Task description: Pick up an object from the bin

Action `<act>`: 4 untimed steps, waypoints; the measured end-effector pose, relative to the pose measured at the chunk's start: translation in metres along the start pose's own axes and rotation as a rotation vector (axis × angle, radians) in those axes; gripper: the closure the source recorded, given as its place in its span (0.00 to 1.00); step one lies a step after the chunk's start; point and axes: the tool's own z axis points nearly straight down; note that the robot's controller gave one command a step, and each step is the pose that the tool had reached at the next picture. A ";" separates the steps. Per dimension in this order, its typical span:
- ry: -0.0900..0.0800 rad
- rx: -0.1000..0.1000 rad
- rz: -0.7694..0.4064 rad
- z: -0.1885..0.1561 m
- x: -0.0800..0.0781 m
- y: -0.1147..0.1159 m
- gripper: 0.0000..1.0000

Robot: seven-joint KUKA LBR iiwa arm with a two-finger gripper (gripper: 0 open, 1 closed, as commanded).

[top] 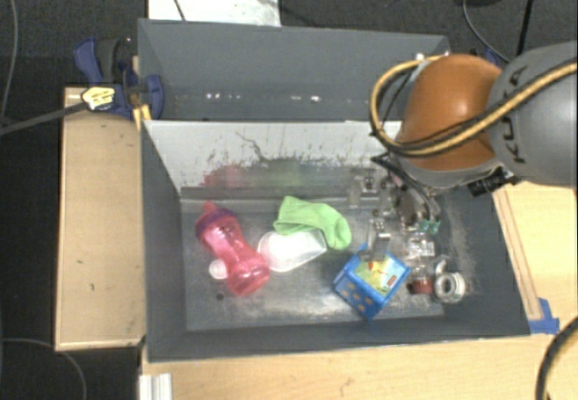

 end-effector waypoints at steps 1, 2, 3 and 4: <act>-0.008 0.000 0.000 -0.005 -0.002 0.000 0.00; -0.014 -0.002 0.047 0.065 -0.023 0.065 0.00; -0.005 -0.001 0.086 0.068 -0.022 0.078 0.00; -0.011 -0.001 0.155 0.046 -0.029 0.071 0.00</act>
Offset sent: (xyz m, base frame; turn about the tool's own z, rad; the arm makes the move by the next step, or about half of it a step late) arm 0.0252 0.0882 -0.0937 0.0533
